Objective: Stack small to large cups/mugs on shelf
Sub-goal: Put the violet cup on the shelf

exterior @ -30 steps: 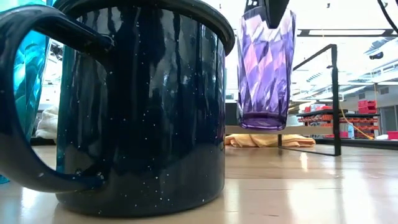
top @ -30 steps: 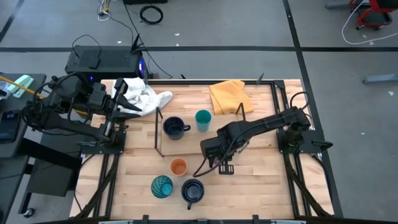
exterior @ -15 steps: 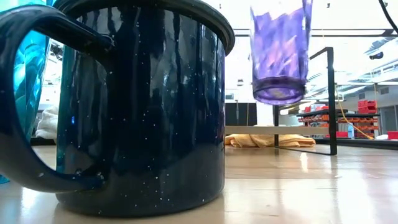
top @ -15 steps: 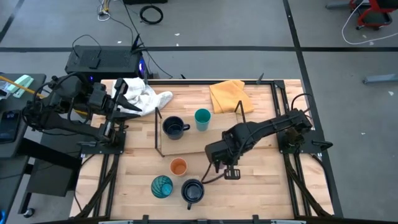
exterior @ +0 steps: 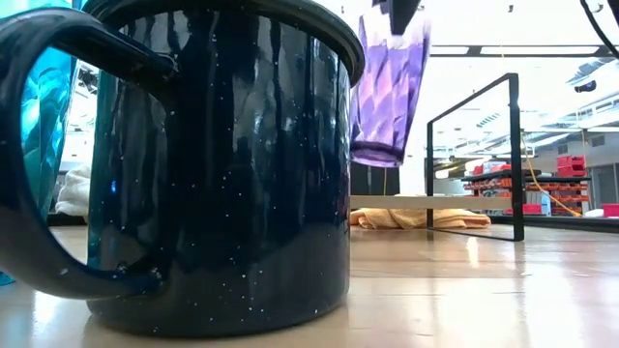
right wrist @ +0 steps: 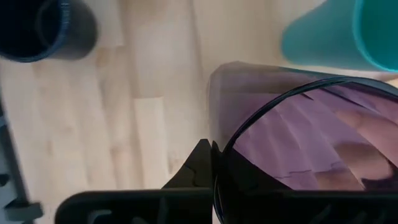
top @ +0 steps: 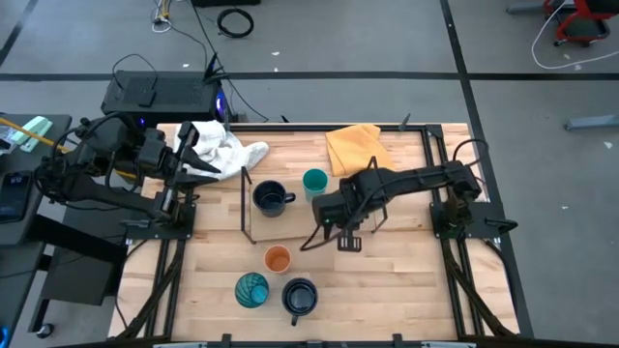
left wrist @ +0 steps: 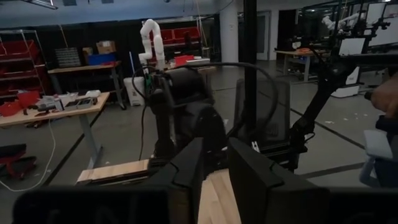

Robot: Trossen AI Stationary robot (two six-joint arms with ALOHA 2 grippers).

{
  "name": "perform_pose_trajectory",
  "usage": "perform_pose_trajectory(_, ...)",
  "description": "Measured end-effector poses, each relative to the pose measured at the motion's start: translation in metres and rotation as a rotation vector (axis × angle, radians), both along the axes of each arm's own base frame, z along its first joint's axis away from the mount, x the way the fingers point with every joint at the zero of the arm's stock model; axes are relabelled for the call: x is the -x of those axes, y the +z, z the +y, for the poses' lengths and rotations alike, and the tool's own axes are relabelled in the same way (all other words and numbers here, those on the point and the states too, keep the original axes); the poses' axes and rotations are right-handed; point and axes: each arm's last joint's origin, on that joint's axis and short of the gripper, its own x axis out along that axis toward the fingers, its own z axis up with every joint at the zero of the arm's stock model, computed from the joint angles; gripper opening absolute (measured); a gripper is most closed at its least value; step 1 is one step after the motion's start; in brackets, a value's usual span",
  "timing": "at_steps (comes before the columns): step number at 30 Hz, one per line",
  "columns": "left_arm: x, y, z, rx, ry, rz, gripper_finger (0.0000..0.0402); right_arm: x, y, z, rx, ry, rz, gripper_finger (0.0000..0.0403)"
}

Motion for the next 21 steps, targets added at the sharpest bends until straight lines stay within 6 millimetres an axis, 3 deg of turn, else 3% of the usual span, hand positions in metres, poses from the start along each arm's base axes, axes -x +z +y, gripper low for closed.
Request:
perform_pose_trajectory(10,0.000,0.000,0.000,0.011,-0.001,0.001,0.0085,-0.004,-0.003,-0.026,-0.011,-0.041,0.016,0.0004)
perform_pose_trajectory(21,0.000,0.000,0.000,0.008,0.000,0.001,0.0080,-0.004,-0.002,-0.034,-0.042,-0.109,0.015,0.0004)
